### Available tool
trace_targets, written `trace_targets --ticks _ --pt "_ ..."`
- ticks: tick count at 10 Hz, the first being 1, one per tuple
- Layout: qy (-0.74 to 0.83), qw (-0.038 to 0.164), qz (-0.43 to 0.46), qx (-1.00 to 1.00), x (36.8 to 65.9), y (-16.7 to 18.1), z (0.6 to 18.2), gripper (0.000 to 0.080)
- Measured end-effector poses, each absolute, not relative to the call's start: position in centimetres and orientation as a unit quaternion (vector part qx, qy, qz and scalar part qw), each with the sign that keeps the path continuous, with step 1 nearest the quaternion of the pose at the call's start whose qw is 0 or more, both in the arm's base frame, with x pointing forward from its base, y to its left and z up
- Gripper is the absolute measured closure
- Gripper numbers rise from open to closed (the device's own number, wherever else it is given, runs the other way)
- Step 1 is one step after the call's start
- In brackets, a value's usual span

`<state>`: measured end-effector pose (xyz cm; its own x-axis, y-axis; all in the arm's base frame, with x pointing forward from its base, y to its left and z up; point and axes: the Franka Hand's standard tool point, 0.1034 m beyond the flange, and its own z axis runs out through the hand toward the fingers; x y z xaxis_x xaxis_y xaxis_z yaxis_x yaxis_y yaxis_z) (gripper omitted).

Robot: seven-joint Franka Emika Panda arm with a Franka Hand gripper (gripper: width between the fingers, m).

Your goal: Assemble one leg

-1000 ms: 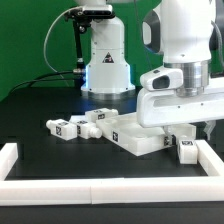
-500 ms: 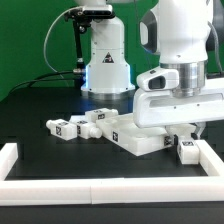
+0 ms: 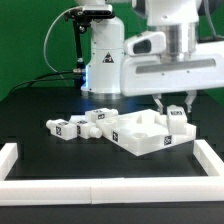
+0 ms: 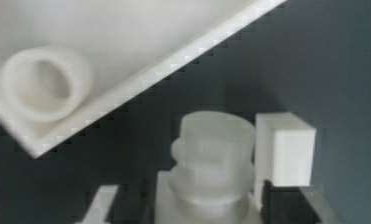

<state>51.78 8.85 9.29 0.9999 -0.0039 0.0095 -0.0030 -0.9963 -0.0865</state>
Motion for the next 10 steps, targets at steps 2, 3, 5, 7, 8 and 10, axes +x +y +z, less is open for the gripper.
trace_targets --ticks 2,3,5,7,8,10 --pt "-0.052 0.043 -0.017 -0.998 51.0 3.8 10.9 0.0505" --pt "-0.067 0.041 -0.021 -0.997 50.4 0.9 11.6 0.0505" --pt "-0.048 0.039 -0.021 -0.998 49.9 -1.3 11.6 0.0505" --pt "-0.052 0.039 -0.021 -0.998 49.9 -1.0 11.5 0.0505" --pt "-0.052 0.04 -0.02 -0.998 49.9 -1.0 11.5 0.0505" --pt "-0.057 0.039 -0.019 -0.997 49.8 -1.3 11.4 0.0505"
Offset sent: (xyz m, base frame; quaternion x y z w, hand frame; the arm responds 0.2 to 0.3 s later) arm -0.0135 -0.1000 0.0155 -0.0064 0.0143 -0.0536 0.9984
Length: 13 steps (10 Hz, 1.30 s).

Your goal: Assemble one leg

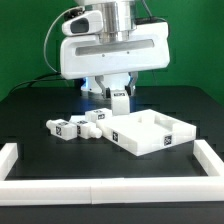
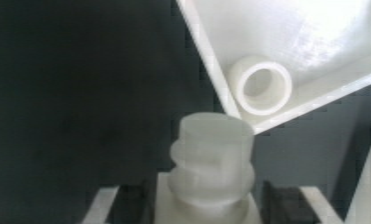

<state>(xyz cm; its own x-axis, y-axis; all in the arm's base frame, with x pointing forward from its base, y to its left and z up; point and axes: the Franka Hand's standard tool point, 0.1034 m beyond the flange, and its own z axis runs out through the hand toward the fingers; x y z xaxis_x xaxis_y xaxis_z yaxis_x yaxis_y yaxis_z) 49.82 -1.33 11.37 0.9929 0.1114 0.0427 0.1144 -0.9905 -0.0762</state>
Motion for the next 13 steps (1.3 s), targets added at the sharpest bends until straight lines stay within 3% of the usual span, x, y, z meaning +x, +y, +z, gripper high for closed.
trace_targets --ticks 3,5,6,9,13 --pt "-0.131 0.035 0.0 -0.991 47.1 -9.8 8.0 0.0505" --pt "-0.152 0.021 -0.009 -0.988 46.0 -12.7 4.6 0.0505" --pt "-0.153 0.017 -0.011 -0.988 45.7 -12.3 3.5 0.0505" --pt "-0.157 0.016 -0.009 -0.987 46.1 -13.6 2.6 0.0505" --pt "-0.162 0.011 -0.015 -0.987 47.0 -15.1 2.7 0.0505"
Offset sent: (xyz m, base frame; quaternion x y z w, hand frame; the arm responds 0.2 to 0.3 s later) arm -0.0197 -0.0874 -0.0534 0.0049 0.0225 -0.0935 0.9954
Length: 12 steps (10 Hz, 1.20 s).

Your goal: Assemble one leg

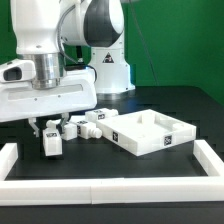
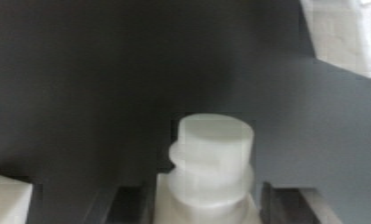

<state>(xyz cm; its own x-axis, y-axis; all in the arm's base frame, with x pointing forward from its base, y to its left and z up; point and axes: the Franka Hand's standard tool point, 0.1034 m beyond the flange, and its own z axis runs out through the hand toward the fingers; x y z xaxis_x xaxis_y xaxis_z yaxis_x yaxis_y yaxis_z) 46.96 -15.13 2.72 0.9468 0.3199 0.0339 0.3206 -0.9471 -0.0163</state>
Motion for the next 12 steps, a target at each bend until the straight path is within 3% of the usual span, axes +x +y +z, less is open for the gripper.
trace_targets --ticks 2,3,4,5,6,8,10,12 --pt "-0.162 0.011 -0.015 -0.987 46.9 -15.1 2.7 0.0505" --pt "-0.163 0.011 -0.015 -0.987 46.9 -15.1 2.7 0.0416" --pt "-0.163 0.011 -0.015 -0.987 46.9 -15.1 2.7 0.0242" --pt "-0.164 0.01 -0.016 -0.986 47.0 -14.9 2.8 0.0242" --pt "-0.177 0.006 -0.022 -0.984 47.7 -13.9 4.3 0.0169" --pt "-0.229 0.002 -0.029 -0.973 49.0 -10.8 7.2 0.0155" --pt "-0.251 0.005 -0.039 -0.967 48.9 -5.6 6.9 0.0151" --pt "-0.247 0.005 -0.051 -0.968 48.4 -3.0 6.2 0.0151"
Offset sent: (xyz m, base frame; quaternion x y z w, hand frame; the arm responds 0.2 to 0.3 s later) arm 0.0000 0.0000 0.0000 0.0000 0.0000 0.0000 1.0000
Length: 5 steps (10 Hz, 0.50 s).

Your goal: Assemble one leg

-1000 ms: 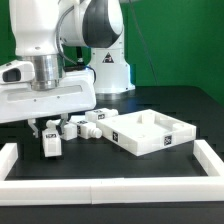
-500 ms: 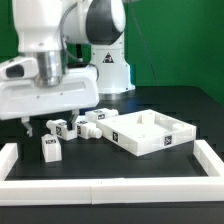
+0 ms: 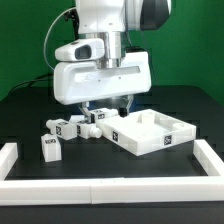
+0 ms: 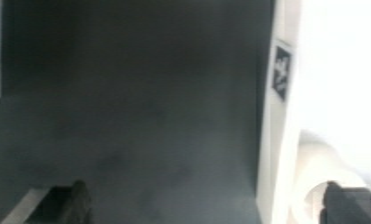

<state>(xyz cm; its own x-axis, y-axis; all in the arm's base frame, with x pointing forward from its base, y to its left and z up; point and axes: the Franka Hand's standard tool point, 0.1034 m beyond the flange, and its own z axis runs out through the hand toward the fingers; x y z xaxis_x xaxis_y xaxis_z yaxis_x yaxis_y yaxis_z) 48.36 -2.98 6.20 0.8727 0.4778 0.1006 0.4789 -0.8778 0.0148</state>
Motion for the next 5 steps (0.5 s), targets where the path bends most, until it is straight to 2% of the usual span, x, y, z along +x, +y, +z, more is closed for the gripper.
trace_targets --ticks 3,5 --pt "-0.238 0.007 -0.045 -0.97 48.2 -3.3 6.0 0.0151" --pt "-0.219 0.015 -0.018 -0.975 46.7 -1.3 3.5 0.0151"
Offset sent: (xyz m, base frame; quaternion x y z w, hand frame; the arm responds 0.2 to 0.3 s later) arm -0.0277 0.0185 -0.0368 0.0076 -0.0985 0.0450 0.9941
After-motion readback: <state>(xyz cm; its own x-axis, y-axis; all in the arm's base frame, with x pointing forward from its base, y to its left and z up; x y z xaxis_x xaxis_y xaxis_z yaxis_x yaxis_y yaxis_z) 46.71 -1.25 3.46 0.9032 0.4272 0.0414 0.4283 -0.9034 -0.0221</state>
